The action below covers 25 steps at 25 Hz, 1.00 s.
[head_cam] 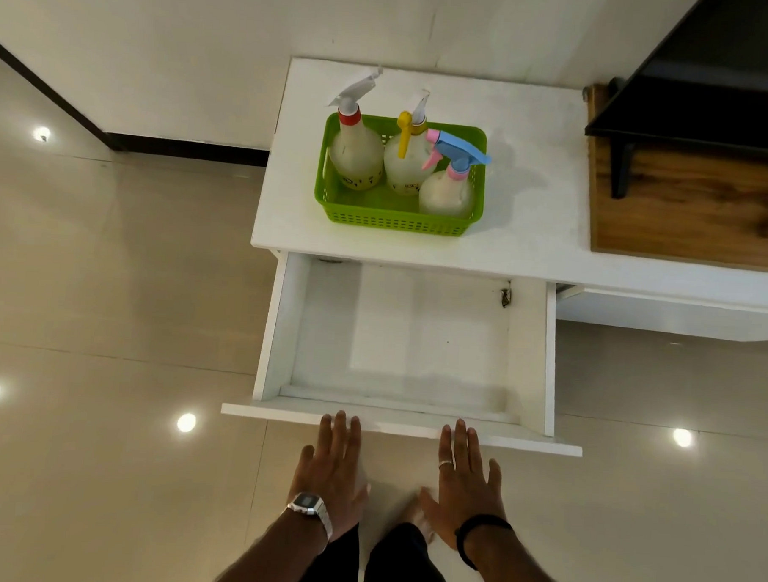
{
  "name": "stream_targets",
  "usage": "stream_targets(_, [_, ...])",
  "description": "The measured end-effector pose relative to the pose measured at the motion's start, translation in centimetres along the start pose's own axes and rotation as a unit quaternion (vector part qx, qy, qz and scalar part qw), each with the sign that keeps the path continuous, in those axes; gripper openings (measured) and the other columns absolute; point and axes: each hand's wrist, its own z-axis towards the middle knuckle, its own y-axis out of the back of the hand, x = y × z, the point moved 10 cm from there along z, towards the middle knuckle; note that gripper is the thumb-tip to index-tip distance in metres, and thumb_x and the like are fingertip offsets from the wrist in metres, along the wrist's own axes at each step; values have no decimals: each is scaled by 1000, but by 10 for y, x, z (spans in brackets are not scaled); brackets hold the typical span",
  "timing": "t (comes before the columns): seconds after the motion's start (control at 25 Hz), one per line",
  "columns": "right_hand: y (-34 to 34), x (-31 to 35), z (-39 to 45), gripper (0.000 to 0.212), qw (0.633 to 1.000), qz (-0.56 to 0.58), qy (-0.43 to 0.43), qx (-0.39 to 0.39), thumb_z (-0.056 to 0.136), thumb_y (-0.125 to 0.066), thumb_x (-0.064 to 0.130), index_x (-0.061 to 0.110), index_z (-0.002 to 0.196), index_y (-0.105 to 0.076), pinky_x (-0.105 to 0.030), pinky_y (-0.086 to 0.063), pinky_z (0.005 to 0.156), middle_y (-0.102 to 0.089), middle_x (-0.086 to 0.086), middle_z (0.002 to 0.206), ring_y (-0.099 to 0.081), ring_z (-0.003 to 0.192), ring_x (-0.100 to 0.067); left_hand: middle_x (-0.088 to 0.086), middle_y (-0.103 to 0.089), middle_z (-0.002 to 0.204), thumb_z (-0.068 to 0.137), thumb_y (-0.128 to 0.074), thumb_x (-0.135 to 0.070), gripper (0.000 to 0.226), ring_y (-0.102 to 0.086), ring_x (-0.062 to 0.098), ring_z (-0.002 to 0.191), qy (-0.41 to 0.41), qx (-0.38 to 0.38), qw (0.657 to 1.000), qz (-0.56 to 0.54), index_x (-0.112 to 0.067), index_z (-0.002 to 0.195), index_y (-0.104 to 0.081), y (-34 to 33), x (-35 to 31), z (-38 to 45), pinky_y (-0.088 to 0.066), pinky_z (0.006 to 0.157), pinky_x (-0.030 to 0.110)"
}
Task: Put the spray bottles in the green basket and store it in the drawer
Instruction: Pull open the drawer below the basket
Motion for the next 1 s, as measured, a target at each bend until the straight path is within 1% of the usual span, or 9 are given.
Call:
stream_targets(0.24, [0,5,-14,89,998,-37,-36,21,93,-37,53,15,157,11,-55,-7,120,22,-9,163,12,154,-27,15,-10,166,91,-34,-54,88,-17,34,150,-42,24,998,43,-7,159,-3,6,5,2,-26,117,46])
stream_targets(0.32, [21,11,-21,98,998,-53,-26,-28,77,-62,58,11,155,-27,-61,-32,110,-17,-17,163,-28,149,-31,14,-18,162,91,-33,-53,83,-24,33,146,-53,35,997,47,-6,157,-14,9,5,4,-28,114,46])
stream_targets(0.4, [31,18,-24,93,998,-49,-1,-45,37,-90,50,4,117,-73,-59,-57,77,-68,-19,126,-70,110,-31,14,-28,156,91,-32,-52,76,-33,33,138,-63,37,996,53,-6,151,-26,13,6,8,-32,108,46])
stream_targets(0.44, [35,18,-23,86,997,-52,-3,-55,25,-93,45,4,101,-79,-56,-60,66,-75,-17,108,-75,95,-30,15,-32,152,91,-31,-51,72,-36,33,134,-67,39,995,56,-7,149,-30,15,6,10,-34,106,47])
stream_targets(0.56, [38,14,-14,73,998,-58,-24,-32,29,-93,46,7,89,-81,-49,-60,61,-77,-11,90,-76,81,-27,13,-36,148,93,-31,-48,62,-40,32,130,-79,61,994,52,-9,142,-39,18,7,14,-35,104,47])
stream_targets(0.64, [37,14,-11,68,995,-93,-14,18,65,-76,52,9,117,-71,-47,-54,81,-71,-7,110,-69,101,-26,12,-38,146,94,-32,-46,56,-45,33,126,-83,81,993,36,-11,135,-45,18,7,18,-37,102,47])
stream_targets(0.72, [34,14,2,64,993,-119,-9,16,91,-45,49,13,144,-43,-45,-39,101,-53,-6,137,-50,126,-27,11,-39,145,95,-33,-46,54,-50,32,122,-86,111,990,22,-10,132,-49,17,7,20,-40,100,47])
stream_targets(0.8, [21,10,7,63,989,-123,-19,77,93,-36,46,15,149,-34,-44,-33,105,-47,-5,143,-44,132,-27,13,-39,145,96,-35,-48,57,-53,33,121,-101,143,984,19,-7,133,-50,11,4,20,-41,98,48])
stream_targets(1.0, [3,9,12,64,982,-136,-38,125,93,-39,49,19,150,-32,-42,-33,105,-45,-6,145,-45,132,-27,15,-36,148,99,-41,-43,56,-53,37,122,-113,197,974,14,0,136,-48,3,3,14,-41,98,49])
